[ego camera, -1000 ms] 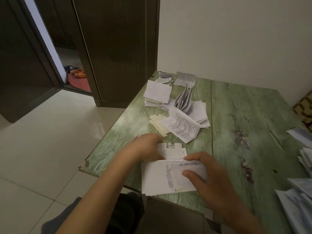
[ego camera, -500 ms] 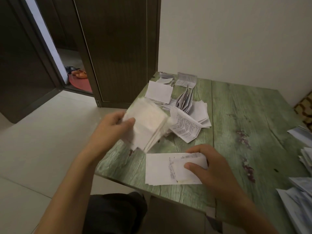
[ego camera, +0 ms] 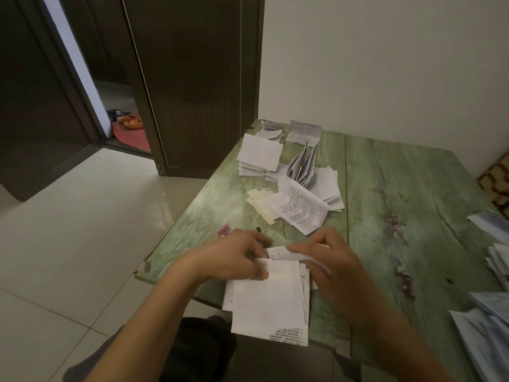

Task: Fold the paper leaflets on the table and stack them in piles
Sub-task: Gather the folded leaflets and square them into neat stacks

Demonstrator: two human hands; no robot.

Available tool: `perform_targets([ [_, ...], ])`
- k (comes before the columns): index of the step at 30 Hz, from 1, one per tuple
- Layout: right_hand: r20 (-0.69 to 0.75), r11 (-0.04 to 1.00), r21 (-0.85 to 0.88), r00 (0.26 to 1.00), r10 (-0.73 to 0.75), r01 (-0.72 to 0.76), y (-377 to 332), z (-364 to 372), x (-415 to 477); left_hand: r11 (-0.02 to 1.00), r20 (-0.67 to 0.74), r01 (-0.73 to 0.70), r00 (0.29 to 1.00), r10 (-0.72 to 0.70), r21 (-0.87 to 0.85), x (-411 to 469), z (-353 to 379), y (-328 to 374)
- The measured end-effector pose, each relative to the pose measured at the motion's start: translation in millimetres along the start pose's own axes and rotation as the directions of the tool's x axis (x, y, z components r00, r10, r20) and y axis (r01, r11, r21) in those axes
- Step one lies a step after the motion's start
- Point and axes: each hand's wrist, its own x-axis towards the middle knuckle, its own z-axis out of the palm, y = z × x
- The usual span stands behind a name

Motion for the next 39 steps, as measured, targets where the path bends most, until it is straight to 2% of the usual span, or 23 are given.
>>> perform_targets([
  [3,-0.083,0.999,-0.038,0.996,-0.041,0.038,-1,0,0,0.999,0.02,-0.031,0.999,0.031,-0.022,-1,1,2],
  [5,-0.064,0.999,-0.036,0.997,-0.03,0.028,5,1,-2,0.998,0.014,-0.048,0.999,0.048,-0.037,-1,0,1],
  [12,0.224,0.987,0.038,0.964,0.144,-0.156,9,-14,5,0.988,-0.004,-0.121,0.993,0.122,-0.092,-3,0,1],
  [17,0.361,0.961,0.114,0.912,0.196,-0.252,6,-21,18,0.985,0.015,-0.125,0.992,0.128,-0.115,-2,0,2],
  [21,0.437,0.966,0.064,0.877,0.198,-0.25,6,-24,25,0.98,0.012,-0.118,0.993,0.121,-0.158,-2,-2,-1],
  [28,0.459,0.968,0.042,0.866,0.2,-0.246,8,-24,30,0.984,0.017,-0.092,0.995,0.096,-0.154,-2,-1,-3],
  [34,0.396,0.958,0.105,0.895,0.205,-0.266,12,-23,25,0.986,0.024,-0.096,0.995,0.1,-0.135,-4,-3,-6],
  [39,0.433,0.941,0.066,0.859,0.273,-0.332,19,-20,19,0.983,0.075,-0.059,0.995,0.073,-0.173,-4,-4,-6],
])
